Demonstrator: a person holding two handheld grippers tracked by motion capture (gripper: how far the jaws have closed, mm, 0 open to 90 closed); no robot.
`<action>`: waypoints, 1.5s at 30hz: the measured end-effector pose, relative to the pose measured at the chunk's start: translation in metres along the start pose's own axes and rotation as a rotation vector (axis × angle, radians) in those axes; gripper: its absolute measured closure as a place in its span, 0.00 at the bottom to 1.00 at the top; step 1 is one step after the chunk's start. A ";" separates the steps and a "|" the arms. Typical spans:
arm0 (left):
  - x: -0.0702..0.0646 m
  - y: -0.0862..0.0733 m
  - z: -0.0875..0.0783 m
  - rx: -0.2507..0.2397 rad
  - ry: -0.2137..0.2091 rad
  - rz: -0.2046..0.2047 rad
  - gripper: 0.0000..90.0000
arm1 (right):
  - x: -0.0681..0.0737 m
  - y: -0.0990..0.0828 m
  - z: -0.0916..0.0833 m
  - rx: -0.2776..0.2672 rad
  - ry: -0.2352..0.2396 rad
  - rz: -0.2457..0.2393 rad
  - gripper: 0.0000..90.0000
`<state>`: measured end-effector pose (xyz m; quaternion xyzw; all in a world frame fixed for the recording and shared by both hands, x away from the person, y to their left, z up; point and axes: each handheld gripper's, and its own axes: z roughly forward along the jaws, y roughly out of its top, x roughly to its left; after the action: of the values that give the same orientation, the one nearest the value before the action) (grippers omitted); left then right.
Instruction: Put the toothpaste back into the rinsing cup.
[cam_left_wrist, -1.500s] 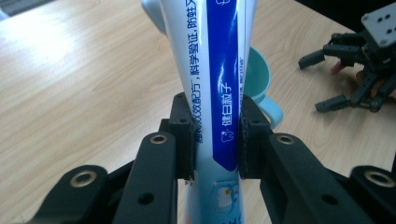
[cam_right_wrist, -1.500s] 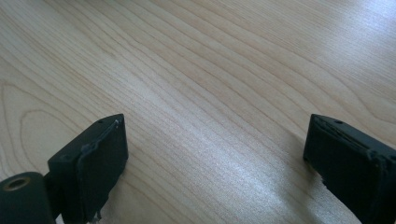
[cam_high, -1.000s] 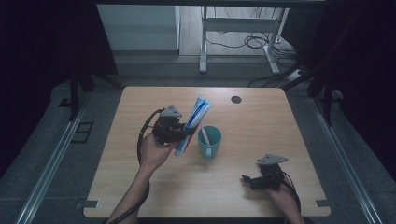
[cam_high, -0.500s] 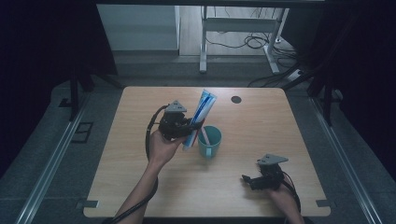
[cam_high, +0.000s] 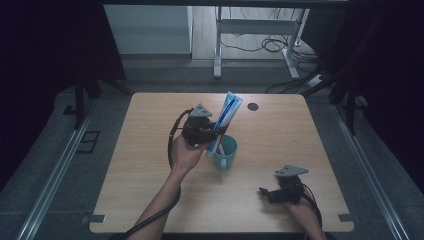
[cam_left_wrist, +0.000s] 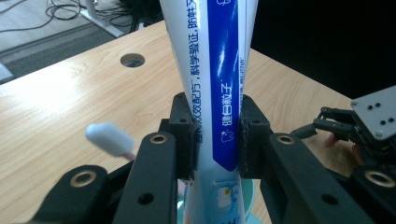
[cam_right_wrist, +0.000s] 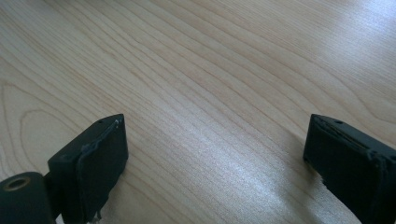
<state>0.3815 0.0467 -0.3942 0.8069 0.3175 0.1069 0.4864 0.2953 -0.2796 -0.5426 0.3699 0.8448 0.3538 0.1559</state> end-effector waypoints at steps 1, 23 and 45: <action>-0.001 0.001 0.002 -0.003 0.003 0.001 0.80 | 0.000 0.000 0.000 0.000 0.002 0.003 0.07; -0.005 0.007 0.023 -0.070 0.036 0.000 0.80 | 0.000 0.000 0.000 -0.001 0.000 0.000 0.07; -0.006 -0.015 0.045 -0.111 0.053 -0.022 0.80 | 0.000 0.000 0.000 0.000 0.001 0.001 0.07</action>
<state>0.3929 0.0157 -0.4290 0.7719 0.3327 0.1402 0.5232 0.2953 -0.2796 -0.5425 0.3702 0.8447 0.3541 0.1553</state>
